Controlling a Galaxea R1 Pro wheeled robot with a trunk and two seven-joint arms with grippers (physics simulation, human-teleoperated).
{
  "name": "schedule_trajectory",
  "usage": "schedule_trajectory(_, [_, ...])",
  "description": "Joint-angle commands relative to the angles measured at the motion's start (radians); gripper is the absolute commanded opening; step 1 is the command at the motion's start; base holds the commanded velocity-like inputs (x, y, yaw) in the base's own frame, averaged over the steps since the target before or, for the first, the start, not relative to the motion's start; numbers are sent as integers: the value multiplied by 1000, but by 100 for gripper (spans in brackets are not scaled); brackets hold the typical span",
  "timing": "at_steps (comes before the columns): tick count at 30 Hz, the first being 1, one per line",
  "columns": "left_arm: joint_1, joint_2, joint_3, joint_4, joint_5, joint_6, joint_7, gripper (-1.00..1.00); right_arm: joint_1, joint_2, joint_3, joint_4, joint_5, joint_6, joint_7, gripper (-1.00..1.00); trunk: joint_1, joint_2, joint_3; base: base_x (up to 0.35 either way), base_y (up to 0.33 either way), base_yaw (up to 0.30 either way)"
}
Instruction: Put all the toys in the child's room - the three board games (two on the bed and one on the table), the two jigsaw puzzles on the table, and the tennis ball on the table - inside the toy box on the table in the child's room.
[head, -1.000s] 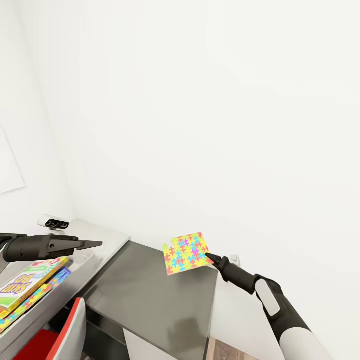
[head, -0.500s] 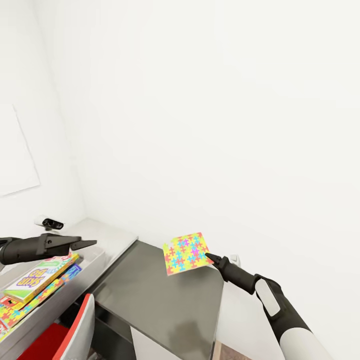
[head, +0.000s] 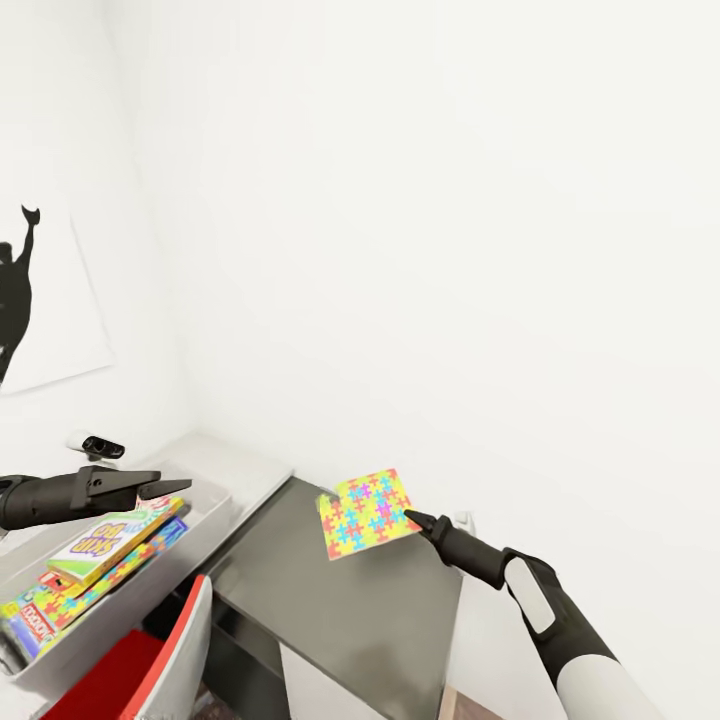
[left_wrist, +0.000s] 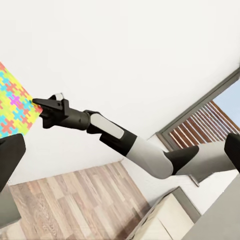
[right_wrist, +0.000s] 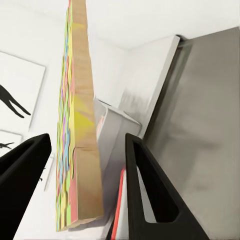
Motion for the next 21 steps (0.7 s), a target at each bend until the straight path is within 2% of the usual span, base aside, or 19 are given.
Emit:
schedule_trajectory(1, [-1,1,-3,1,2,10,-4,100,0,0,0,0,-3,6,1,-100,0,-1,0,-1,1,272])
schedule_trajectory(7, [-1,1,-3,1,2,9,-4,100,0,0,13,0,-3,5,1,-100,0,-1,1,0,0,279])
schedule_trajectory(21, [-1,1,-2,3,0,7,-3,100,-1,0,13,0,-3,6,2,-100,0,-1,1,0,0,288])
